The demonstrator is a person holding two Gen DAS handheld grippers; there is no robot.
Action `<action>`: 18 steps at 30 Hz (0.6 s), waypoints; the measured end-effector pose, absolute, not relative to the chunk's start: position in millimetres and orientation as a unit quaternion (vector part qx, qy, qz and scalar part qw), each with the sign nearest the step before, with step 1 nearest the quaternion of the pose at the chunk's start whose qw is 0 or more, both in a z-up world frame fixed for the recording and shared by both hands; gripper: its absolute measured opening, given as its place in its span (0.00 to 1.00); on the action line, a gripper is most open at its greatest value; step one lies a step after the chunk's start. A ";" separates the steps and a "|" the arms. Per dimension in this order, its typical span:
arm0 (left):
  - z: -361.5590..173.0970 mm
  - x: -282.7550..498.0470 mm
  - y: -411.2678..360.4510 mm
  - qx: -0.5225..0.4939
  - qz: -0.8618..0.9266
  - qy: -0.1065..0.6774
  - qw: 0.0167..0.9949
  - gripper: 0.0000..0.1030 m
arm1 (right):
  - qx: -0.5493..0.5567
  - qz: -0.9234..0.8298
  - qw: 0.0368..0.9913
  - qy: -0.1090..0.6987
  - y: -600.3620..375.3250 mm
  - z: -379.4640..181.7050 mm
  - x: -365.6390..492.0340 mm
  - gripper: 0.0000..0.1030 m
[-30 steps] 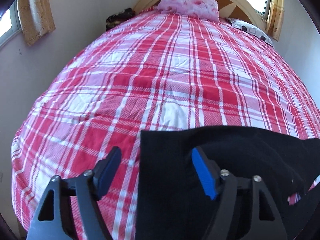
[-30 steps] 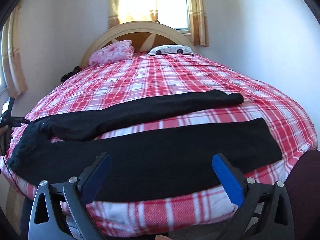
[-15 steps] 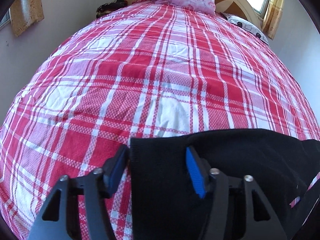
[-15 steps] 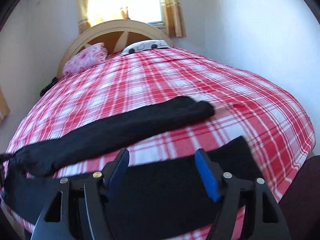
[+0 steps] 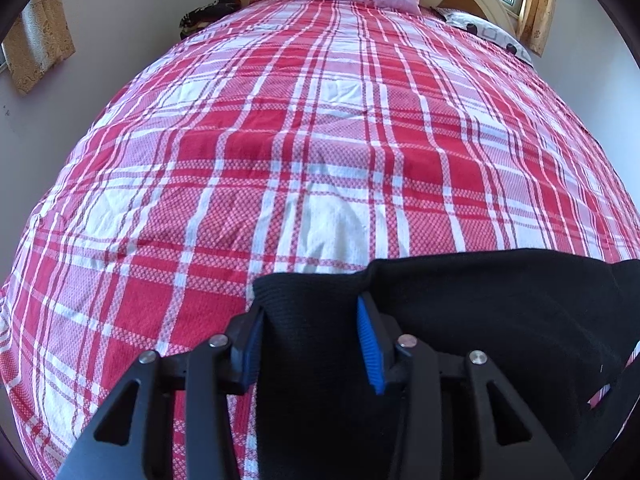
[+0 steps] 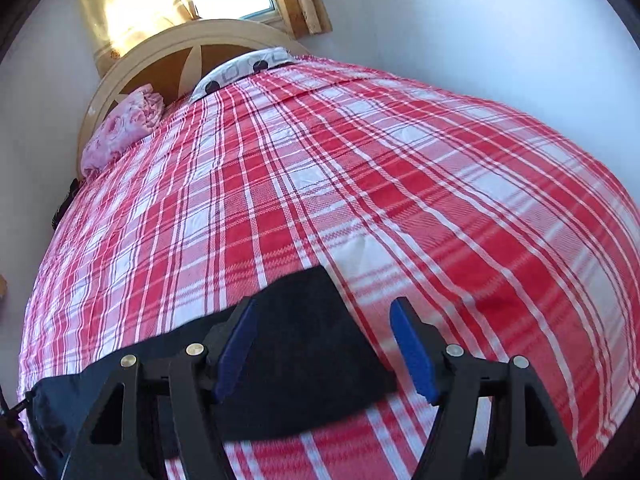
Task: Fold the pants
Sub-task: 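Lower both tools onto the pants waistband and close both grippers on it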
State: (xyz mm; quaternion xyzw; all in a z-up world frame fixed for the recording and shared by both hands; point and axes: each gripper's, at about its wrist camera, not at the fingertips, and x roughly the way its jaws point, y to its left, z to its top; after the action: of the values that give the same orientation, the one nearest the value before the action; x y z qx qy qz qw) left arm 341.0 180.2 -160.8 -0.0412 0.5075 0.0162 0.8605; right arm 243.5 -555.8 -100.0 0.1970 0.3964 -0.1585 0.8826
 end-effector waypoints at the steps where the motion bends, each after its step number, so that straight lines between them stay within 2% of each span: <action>1: -161.3 341.7 179.7 -0.039 0.016 0.507 0.861 0.42 | 0.197 -0.153 0.880 0.404 -557.4 -103.4 252.1 0.68; 7: -164.9 341.7 176.5 -0.026 0.010 0.489 0.872 0.42 | 0.164 -0.131 0.857 0.470 -556.5 -136.1 299.0 0.68; 8: -164.9 341.9 176.7 -0.025 0.009 0.487 0.873 0.42 | 0.157 -0.128 0.857 0.473 -555.7 -138.4 301.9 0.64; 9: -164.7 342.0 176.7 -0.024 0.008 0.486 0.874 0.42 | 0.149 -0.126 0.856 0.478 -554.3 -139.9 304.5 0.40; 10: -163.9 342.3 176.2 -0.023 0.007 0.485 0.874 0.40 | 0.141 -0.122 0.856 0.482 -552.1 -140.0 305.9 0.26; 11: -162.4 342.0 175.1 -0.021 0.005 0.483 0.876 0.36 | 0.143 -0.106 0.858 0.482 -550.0 -138.3 305.3 0.16; 12: -160.7 341.7 174.3 -0.019 0.001 0.481 0.877 0.33 | 0.147 -0.099 0.859 0.480 -549.6 -136.1 304.2 0.12; 14: -155.3 339.7 173.9 -0.029 -0.010 0.472 0.881 0.18 | 0.145 -0.085 0.864 0.474 -544.7 -127.6 296.4 0.12; 18: -137.6 327.8 176.1 -0.051 -0.020 0.437 0.898 0.16 | 0.126 -0.097 0.890 0.427 -541.3 -95.8 273.9 0.11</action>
State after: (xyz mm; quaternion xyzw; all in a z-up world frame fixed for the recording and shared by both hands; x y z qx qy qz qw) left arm 327.8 176.1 -137.6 -0.0509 0.4366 -0.0198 0.8980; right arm 273.9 -541.3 -95.8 0.1260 0.4273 -0.0967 0.8900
